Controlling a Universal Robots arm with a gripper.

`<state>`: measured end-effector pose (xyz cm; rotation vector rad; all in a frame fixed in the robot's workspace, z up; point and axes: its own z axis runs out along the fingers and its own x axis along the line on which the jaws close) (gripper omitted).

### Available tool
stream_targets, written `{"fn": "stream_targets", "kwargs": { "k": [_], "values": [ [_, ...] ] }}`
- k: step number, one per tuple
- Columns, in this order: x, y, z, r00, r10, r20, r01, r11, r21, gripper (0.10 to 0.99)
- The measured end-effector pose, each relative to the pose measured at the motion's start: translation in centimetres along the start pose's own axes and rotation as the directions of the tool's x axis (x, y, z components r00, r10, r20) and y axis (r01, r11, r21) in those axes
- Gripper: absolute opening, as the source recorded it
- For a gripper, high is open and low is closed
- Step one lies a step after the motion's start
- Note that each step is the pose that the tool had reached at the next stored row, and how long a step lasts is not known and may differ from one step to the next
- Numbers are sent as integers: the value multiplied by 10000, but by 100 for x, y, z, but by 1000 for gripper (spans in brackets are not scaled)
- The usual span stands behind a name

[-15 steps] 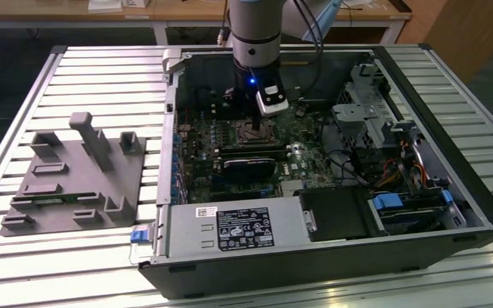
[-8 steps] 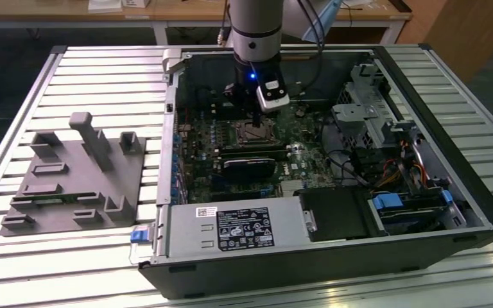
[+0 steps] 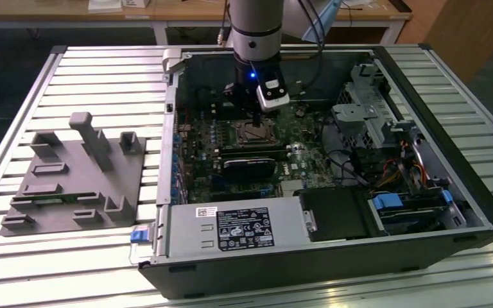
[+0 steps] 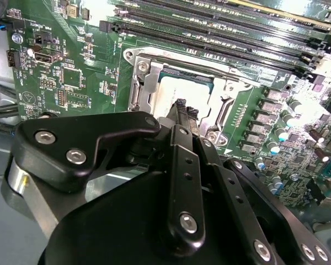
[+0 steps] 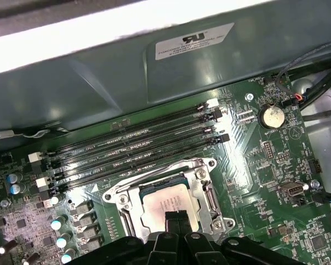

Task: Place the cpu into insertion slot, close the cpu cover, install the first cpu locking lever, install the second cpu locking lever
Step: 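Install the second cpu locking lever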

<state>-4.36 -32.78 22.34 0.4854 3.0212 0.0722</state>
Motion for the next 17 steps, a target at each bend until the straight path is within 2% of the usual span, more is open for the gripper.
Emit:
{"fn": "stream_targets", "kwargs": {
  "k": [11, 17],
  "values": [
    [-29, -75, -2, 10000, 0, 1, 0, 10000, -1, 106],
    [-37, -73, -98, 10000, 4, -9, -4, 10000, -29, 106]
  ]
}}
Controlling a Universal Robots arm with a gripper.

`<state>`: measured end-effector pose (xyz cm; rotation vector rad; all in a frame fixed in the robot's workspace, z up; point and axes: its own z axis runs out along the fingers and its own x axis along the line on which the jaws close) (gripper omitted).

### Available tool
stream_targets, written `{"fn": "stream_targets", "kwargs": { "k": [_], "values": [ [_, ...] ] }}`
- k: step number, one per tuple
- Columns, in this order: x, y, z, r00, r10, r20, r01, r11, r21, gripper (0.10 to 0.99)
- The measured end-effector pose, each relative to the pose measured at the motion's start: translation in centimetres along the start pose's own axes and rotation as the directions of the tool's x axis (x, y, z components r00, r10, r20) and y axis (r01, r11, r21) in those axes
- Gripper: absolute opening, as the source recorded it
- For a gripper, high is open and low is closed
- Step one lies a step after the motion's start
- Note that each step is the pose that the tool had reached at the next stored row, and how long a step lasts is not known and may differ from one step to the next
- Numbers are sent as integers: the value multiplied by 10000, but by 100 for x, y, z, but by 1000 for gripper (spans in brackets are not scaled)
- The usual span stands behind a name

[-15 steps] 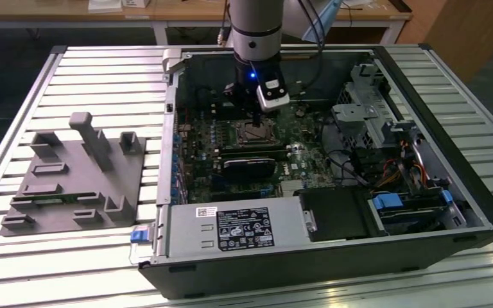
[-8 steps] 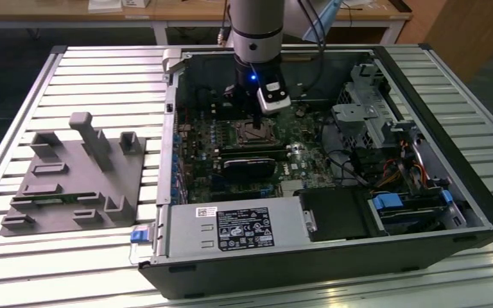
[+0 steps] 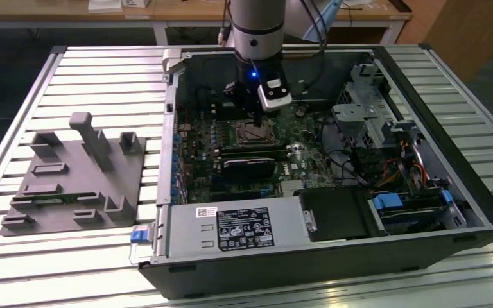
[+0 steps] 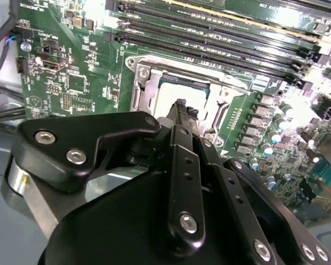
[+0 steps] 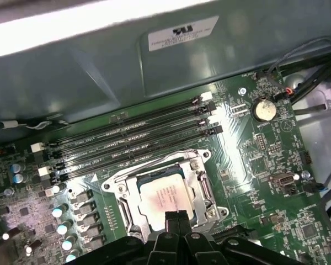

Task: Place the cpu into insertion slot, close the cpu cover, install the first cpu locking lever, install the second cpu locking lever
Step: 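Install the second cpu locking lever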

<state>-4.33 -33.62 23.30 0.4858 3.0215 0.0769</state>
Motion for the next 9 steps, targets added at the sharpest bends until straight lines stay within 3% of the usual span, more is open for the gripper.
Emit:
{"fn": "stream_targets", "kwargs": {
  "k": [9],
  "values": [
    [-28, -21, -19, 10000, -1, -2, 1, 10000, -4, 106]
  ]
}}
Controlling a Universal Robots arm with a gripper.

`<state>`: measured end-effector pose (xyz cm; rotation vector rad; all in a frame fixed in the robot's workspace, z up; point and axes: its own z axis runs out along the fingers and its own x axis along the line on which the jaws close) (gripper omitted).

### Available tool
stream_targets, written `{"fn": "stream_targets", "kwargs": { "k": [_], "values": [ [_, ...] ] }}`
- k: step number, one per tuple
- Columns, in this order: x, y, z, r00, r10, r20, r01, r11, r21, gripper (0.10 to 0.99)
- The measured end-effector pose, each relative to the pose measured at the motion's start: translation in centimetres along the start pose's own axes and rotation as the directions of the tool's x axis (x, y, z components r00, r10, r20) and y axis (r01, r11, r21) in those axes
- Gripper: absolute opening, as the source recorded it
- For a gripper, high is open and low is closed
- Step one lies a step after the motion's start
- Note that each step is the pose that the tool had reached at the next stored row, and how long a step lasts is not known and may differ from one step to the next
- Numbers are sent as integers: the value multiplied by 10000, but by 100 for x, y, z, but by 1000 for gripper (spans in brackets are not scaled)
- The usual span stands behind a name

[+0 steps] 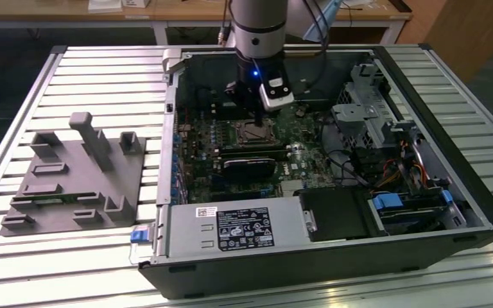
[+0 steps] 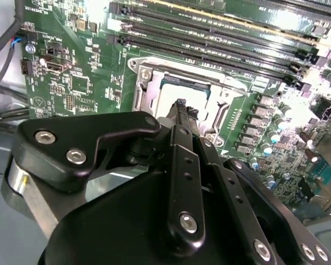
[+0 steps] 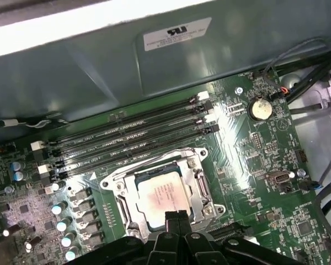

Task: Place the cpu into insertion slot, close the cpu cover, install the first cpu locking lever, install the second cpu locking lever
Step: 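Install the second cpu locking lever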

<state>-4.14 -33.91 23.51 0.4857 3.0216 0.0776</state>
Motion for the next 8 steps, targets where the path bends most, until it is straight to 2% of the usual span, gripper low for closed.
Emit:
{"fn": "stream_targets", "kwargs": {
  "k": [8],
  "values": [
    [-58, -88, -1, 10000, 0, 0, 0, 10000, -1, 106]
  ]
}}
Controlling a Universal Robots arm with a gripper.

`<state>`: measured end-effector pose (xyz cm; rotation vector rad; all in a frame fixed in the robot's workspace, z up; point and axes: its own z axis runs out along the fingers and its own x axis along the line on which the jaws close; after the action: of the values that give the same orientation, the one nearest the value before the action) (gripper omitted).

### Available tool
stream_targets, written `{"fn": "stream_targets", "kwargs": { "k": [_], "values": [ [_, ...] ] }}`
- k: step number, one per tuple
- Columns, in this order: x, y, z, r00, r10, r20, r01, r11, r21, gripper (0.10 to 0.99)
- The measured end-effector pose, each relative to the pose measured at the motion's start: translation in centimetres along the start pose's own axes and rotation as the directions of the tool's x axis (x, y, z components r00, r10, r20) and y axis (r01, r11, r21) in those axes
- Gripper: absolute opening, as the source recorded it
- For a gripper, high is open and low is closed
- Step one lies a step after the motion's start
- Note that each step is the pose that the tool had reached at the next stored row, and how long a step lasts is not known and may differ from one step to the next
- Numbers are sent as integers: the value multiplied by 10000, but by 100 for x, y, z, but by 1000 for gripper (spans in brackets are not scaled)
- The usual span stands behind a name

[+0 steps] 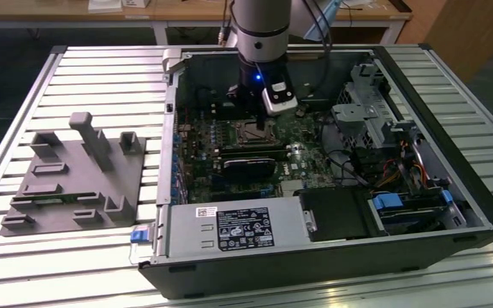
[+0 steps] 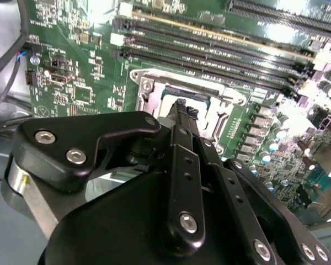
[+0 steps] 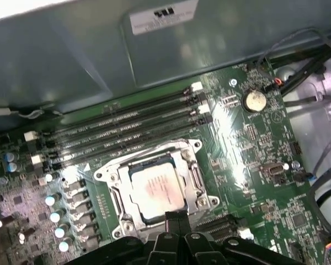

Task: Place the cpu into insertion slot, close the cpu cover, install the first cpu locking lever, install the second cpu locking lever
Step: 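Install the second cpu locking lever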

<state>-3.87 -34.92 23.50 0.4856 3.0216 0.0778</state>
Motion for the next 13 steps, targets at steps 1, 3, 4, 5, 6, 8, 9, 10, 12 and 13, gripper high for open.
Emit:
{"fn": "stream_targets", "kwargs": {
  "k": [1, 3, 4, 5, 6, 8, 9, 10, 12, 13],
  "values": [
    [-6, -16, 0, 10000, 0, 0, 0, 10000, -1, 106],
    [-19, -54, -2, 10000, 1, -3, -1, 10000, -7, 106],
    [-26, -73, -2, 10000, 2, -5, -2, 10000, -17, 106],
    [-32, -92, -3, 10000, 3, -8, -3, 10000, -26, 106],
    [-37, -110, -2, 10000, 2, -11, -2, 10000, -34, 106],
    [-47, -140, -1, 10000, -3, -19, 3, 10000, -59, 106],
    [-51, -154, 1, 10000, -8, -29, 7, 10000, -85, 106],
    [-54, -163, 4, 10000, -13, -43, 12, 9999, -128, 106],
    [-54, -181, 9, 10000, -27, -78, 25, 9997, -234, 106],
    [-53, -190, 12, 9999, -33, -98, 30, 9996, -292, 106]
  ]
}}
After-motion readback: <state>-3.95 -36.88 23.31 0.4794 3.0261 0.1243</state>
